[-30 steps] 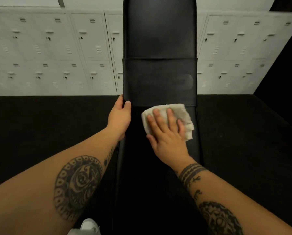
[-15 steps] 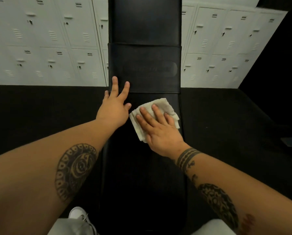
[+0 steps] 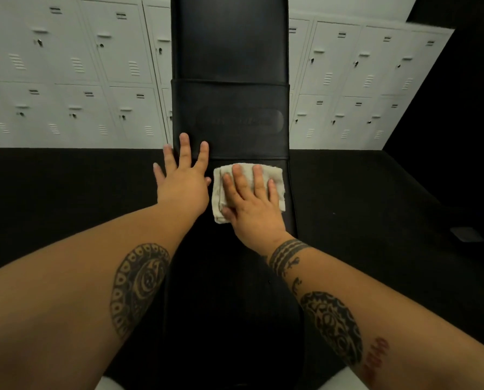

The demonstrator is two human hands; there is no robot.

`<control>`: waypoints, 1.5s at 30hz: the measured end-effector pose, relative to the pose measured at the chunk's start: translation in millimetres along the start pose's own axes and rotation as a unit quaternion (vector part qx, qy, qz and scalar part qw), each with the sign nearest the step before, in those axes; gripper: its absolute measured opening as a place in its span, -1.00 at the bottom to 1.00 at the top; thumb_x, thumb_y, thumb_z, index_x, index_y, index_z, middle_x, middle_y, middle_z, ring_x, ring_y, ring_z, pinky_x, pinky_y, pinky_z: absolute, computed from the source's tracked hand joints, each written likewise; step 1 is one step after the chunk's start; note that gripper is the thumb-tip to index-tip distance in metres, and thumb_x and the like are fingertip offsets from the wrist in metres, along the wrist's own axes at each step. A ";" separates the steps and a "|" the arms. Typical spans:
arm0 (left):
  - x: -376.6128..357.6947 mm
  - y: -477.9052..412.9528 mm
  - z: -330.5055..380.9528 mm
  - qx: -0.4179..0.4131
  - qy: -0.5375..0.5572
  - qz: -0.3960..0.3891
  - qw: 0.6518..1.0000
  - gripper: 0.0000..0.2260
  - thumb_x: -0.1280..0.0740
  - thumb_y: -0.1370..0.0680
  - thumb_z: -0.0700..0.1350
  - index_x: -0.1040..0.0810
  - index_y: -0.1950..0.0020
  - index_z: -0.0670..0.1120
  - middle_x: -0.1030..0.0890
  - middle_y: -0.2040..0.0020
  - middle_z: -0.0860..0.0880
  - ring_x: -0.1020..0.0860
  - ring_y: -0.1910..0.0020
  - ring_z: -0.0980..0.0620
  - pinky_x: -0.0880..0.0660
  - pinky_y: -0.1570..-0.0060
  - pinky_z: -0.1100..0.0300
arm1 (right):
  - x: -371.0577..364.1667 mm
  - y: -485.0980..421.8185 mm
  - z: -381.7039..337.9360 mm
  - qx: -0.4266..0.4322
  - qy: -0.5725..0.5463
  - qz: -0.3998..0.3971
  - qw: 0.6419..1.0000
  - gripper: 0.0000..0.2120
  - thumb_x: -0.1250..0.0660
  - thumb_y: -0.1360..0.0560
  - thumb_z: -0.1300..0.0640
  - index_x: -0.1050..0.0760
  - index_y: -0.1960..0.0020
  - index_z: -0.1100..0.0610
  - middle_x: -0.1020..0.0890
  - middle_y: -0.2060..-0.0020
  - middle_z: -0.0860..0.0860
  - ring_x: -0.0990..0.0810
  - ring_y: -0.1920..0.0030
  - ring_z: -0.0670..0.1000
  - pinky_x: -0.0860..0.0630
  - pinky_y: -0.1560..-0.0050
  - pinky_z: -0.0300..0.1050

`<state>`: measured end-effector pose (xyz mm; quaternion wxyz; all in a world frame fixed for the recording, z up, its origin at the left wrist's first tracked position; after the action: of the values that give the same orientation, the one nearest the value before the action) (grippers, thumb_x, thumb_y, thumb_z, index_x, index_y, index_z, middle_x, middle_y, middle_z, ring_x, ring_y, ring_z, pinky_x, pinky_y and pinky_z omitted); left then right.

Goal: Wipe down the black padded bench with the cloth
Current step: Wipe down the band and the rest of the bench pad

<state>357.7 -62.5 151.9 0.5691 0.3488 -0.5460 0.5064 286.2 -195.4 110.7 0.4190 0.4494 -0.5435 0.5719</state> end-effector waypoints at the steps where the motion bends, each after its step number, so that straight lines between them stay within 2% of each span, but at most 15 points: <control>1: 2.0 1.0 1.5 -0.004 -0.020 0.012 1.000 -0.30 -0.17 -0.70 0.05 0.26 -0.65 0.12 0.37 -0.64 -0.11 0.31 -0.60 -0.29 0.10 -0.55 -0.34 | -4.0 5.5 -3.6 0.015 0.005 0.001 1.000 -0.36 0.00 -0.66 -0.18 0.22 -0.63 -0.07 0.25 -0.60 -0.07 0.36 -0.56 0.21 0.20 -0.51 0.32; 4: 4.4 6.4 12.0 -0.063 -0.061 0.034 0.996 -0.27 -0.25 -0.66 -0.05 0.18 -0.67 0.03 0.33 -0.65 -0.13 0.35 -0.59 -0.30 0.11 -0.57 -0.31 | -17.0 24.0 0.1 0.034 -0.003 0.002 0.999 -0.35 -0.07 -0.65 -0.19 0.15 -0.63 -0.11 0.19 -0.61 -0.10 0.31 -0.58 0.18 0.17 -0.53 0.27; 7: -10.4 16.3 26.7 -0.144 -0.060 -0.023 0.988 -0.28 -0.25 -0.66 -0.02 0.16 -0.66 0.17 0.38 -0.64 -0.03 0.41 -0.57 -0.28 0.18 -0.54 -0.37 | -23.7 42.3 17.3 0.018 -0.006 0.001 1.000 -0.33 -0.10 -0.63 -0.21 0.14 -0.63 -0.13 0.20 -0.60 -0.13 0.30 -0.58 0.14 0.14 -0.53 0.28; 10: -18.4 17.7 30.4 -0.126 -0.043 -0.043 0.990 -0.26 -0.25 -0.66 0.06 0.20 -0.65 0.22 0.43 -0.62 0.00 0.46 -0.54 -0.29 0.23 -0.49 -0.42 | -24.4 50.1 40.3 -0.045 -0.020 0.007 0.999 -0.31 -0.05 -0.63 -0.23 0.23 -0.61 -0.14 0.29 -0.58 -0.15 0.36 -0.57 0.11 0.23 -0.52 0.29; 13: -21.8 16.8 33.9 -0.124 -0.051 -0.051 0.990 -0.24 -0.25 -0.66 0.09 0.26 -0.64 0.23 0.47 -0.60 0.00 0.49 -0.52 -0.31 0.26 -0.46 -0.45 | -21.6 42.6 63.6 -0.138 -0.110 0.024 0.984 -0.32 -0.02 -0.65 -0.22 0.29 -0.60 -0.11 0.35 -0.56 -0.13 0.38 -0.56 0.17 0.26 -0.52 0.23; 16: -24.1 14.8 32.6 -0.117 -0.053 -0.067 0.989 -0.26 -0.22 -0.67 0.11 0.27 -0.63 0.24 0.50 -0.59 0.00 0.51 -0.51 -0.31 0.28 -0.45 -0.47 | -17.4 34.4 72.8 -0.198 -0.221 0.064 0.953 -0.29 -0.10 -0.65 -0.16 0.26 -0.61 -0.08 0.29 -0.59 -0.08 0.17 -0.59 0.22 0.06 -0.57 0.18; 19: -23.1 14.4 34.2 -0.115 -0.054 -0.068 0.990 -0.27 -0.22 -0.66 0.11 0.24 -0.64 0.24 0.47 -0.60 0.00 0.49 -0.52 -0.32 0.26 -0.46 -0.47 | -17.5 43.7 74.3 -0.231 -0.273 0.087 0.930 -0.26 -0.15 -0.63 -0.16 0.24 -0.62 -0.09 0.19 -0.61 -0.07 -0.11 -0.52 0.21 -0.14 -0.50 0.14; 23: -19.0 15.7 36.7 -0.103 -0.064 -0.076 0.990 -0.26 -0.24 -0.66 0.10 0.22 -0.65 0.23 0.47 -0.60 -0.02 0.48 -0.52 -0.33 0.22 -0.47 -0.48 | -37.0 77.7 75.5 -0.268 -0.303 0.077 0.911 -0.23 -0.18 -0.63 -0.12 0.27 -0.62 -0.08 0.03 -0.60 -0.01 -0.23 -0.46 0.18 -0.21 -0.45 0.17; 28: -23.0 30.9 55.6 -0.115 -0.075 -0.060 0.989 -0.09 -0.33 -0.54 0.29 0.26 -0.64 0.19 0.46 -0.60 -0.09 0.42 -0.55 -0.35 0.22 -0.44 -0.52 | -53.2 102.9 74.6 -0.277 -0.323 0.049 0.904 -0.21 -0.20 -0.63 -0.05 0.30 -0.61 -0.08 0.01 -0.58 0.03 -0.20 -0.48 0.17 -0.22 -0.45 0.22; 31: -41.7 39.9 70.6 -0.127 -0.071 -0.090 0.985 0.01 -0.35 -0.48 0.38 0.35 -0.61 0.23 0.57 -0.54 -0.07 0.52 -0.49 -0.37 0.30 -0.34 -0.59 | -46.5 96.9 75.8 -0.270 -0.299 0.051 0.914 -0.21 -0.20 -0.63 -0.08 0.30 -0.61 -0.06 0.03 -0.59 0.05 -0.16 -0.50 0.19 -0.22 -0.45 0.26; 33: -47.6 38.2 72.0 -0.118 -0.064 -0.100 0.986 0.03 -0.35 -0.48 0.38 0.41 -0.58 0.25 0.63 -0.50 -0.06 0.57 -0.45 -0.37 0.33 -0.31 -0.60 | -38.9 88.1 73.6 -0.250 -0.271 0.056 0.928 -0.23 -0.18 -0.64 -0.11 0.28 -0.61 -0.06 0.10 -0.60 0.05 -0.05 -0.55 0.20 -0.17 -0.46 0.27; 36: -49.9 34.6 68.7 -0.116 -0.054 -0.114 0.985 0.02 -0.33 -0.49 0.39 0.45 -0.56 0.27 0.67 -0.46 -0.04 0.61 -0.43 -0.34 0.38 -0.30 -0.58 | -25.5 63.8 66.6 -0.178 -0.213 0.053 0.959 -0.24 -0.16 -0.65 -0.10 0.30 -0.60 -0.08 0.27 -0.60 0.01 0.22 -0.59 0.20 0.03 -0.51 0.29; 38: -50.3 33.9 68.5 -0.116 -0.051 -0.127 0.984 0.01 -0.32 -0.50 0.39 0.46 -0.55 0.28 0.69 -0.44 -0.03 0.62 -0.41 -0.33 0.40 -0.30 -0.58 | -24.0 57.8 62.7 -0.139 -0.173 0.046 0.974 -0.26 -0.14 -0.66 -0.09 0.31 -0.61 -0.08 0.32 -0.59 -0.01 0.32 -0.57 0.22 0.11 -0.51 0.34; 41: -51.8 31.6 68.0 -0.115 -0.043 -0.132 0.984 -0.01 -0.31 -0.52 0.36 0.47 -0.53 0.29 0.71 -0.42 -0.02 0.64 -0.40 -0.33 0.39 -0.29 -0.58 | -39.7 80.9 56.0 -0.117 -0.131 0.033 0.984 -0.24 -0.16 -0.64 -0.12 0.29 -0.61 -0.11 0.33 -0.58 -0.04 0.36 -0.55 0.25 0.03 -0.48 0.43; 45: -52.7 32.6 67.8 -0.119 -0.039 -0.129 0.984 -0.01 -0.32 -0.53 0.33 0.48 -0.53 0.28 0.71 -0.42 -0.03 0.65 -0.39 -0.32 0.42 -0.27 -0.58 | -68.6 116.4 53.9 -0.164 -0.150 0.001 0.975 -0.19 -0.15 -0.62 -0.17 0.43 -0.54 -0.22 0.42 -0.55 -0.09 0.38 -0.55 0.25 -0.08 -0.44 0.46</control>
<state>314.1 -129.2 106.3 0.6455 0.3653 -0.5743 0.3465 193.5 -255.3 16.0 0.4001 0.4542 -0.6874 0.4014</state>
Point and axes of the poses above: each hand's wrist, its own y-axis away from the middle knuckle, its own x-axis out of the back of the hand, z = x × y, the point moved 6 cm from there along -y, towards the middle knuckle
